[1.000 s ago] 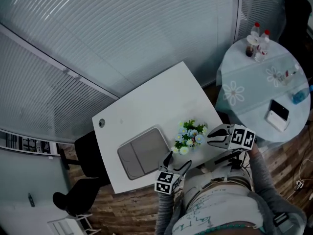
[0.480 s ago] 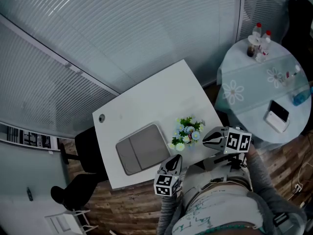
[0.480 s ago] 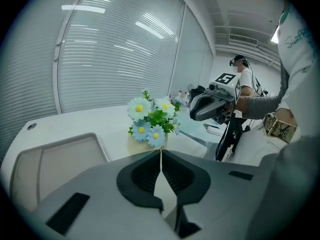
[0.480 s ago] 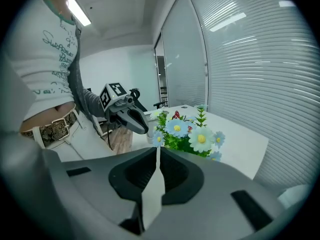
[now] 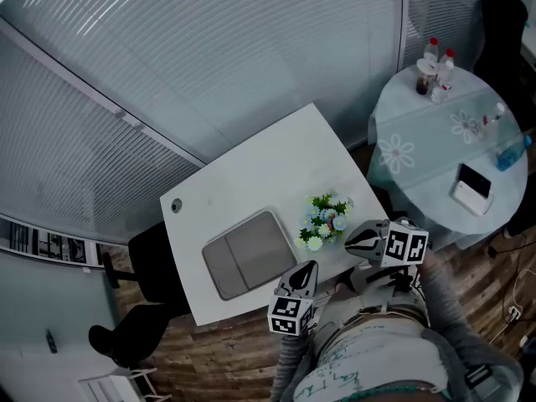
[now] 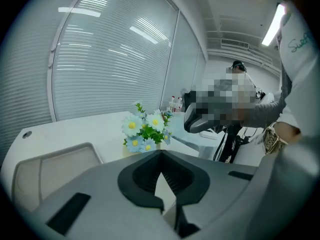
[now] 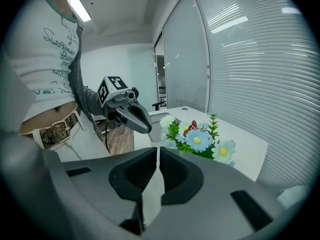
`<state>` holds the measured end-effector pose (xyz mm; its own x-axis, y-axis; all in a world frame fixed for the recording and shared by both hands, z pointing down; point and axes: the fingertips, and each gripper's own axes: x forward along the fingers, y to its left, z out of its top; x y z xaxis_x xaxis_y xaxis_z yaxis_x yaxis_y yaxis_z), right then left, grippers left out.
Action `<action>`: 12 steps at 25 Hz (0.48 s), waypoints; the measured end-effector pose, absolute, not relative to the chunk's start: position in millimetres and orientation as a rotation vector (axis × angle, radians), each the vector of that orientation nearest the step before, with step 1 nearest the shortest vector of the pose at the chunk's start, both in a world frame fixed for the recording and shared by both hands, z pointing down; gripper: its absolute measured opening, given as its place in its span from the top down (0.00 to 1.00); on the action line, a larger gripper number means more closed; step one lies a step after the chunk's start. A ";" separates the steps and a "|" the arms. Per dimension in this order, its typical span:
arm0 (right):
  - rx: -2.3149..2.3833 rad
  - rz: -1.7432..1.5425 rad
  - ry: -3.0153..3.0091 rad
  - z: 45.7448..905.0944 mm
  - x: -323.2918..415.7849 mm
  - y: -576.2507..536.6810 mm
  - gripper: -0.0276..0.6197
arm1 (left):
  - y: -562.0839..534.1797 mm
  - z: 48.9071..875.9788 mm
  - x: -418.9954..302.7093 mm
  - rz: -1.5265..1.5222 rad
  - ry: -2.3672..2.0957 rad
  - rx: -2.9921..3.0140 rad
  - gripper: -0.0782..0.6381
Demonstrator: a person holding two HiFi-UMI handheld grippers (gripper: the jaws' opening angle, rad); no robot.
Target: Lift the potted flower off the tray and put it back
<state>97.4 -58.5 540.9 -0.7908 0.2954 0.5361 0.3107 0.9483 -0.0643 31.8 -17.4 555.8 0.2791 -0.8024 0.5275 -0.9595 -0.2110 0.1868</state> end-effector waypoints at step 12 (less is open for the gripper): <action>-0.283 -0.019 -2.663 511.2 85.6 -35.8 0.91 | -15.5 520.3 43.4 0.321 -1.614 2.189 0.88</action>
